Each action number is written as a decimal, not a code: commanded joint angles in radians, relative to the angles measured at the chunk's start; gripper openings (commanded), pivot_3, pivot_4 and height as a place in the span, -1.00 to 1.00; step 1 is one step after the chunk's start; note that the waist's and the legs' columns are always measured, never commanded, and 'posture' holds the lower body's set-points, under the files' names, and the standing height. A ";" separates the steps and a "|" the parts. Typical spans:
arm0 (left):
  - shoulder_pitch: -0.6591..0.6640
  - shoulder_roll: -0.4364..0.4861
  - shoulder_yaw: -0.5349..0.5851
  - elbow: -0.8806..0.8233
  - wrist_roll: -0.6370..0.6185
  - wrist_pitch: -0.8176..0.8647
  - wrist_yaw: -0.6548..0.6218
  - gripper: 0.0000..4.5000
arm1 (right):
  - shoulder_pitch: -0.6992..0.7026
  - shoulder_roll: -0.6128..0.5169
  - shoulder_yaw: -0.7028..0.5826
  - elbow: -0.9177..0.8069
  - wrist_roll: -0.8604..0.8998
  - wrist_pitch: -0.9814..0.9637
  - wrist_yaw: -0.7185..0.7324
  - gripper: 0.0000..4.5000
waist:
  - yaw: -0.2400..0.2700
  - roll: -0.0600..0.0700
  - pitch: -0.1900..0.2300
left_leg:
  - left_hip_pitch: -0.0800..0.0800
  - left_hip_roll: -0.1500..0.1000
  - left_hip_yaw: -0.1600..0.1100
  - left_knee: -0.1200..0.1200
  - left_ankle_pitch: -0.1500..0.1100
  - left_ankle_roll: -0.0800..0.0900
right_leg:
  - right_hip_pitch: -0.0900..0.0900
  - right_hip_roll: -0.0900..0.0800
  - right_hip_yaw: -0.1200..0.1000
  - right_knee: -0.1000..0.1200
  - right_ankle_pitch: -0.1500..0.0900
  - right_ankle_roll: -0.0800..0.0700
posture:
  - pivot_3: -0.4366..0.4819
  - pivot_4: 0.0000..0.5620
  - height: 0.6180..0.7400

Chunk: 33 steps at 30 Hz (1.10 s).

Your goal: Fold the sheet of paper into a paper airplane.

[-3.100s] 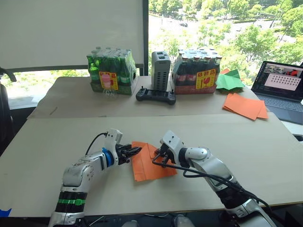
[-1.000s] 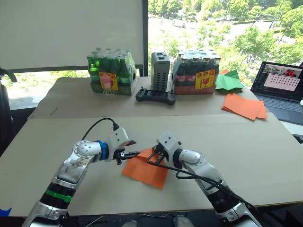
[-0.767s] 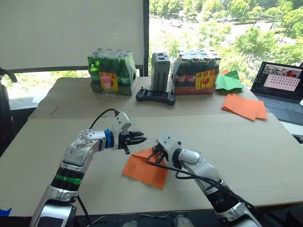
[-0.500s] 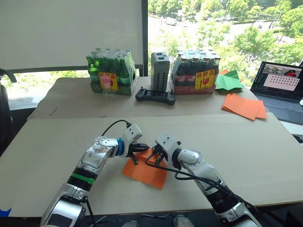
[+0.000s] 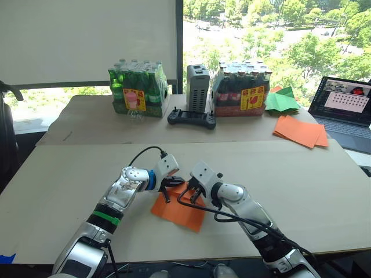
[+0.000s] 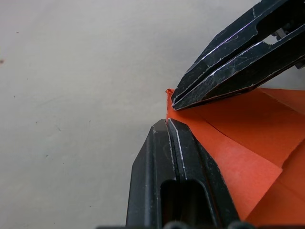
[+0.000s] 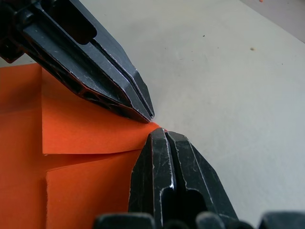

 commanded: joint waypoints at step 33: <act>0.307 0.263 0.100 -0.197 0.001 0.062 -0.028 -0.99 | -0.002 0.017 0.038 0.024 -0.009 0.023 0.031 -1.00 | -0.028 0.002 -0.006 | 0.006 0.006 0.003 -0.003 -0.001 -0.002 | 0.003 0.004 0.000 0.000 -0.001 0.000 | -0.05 -0.47 0.32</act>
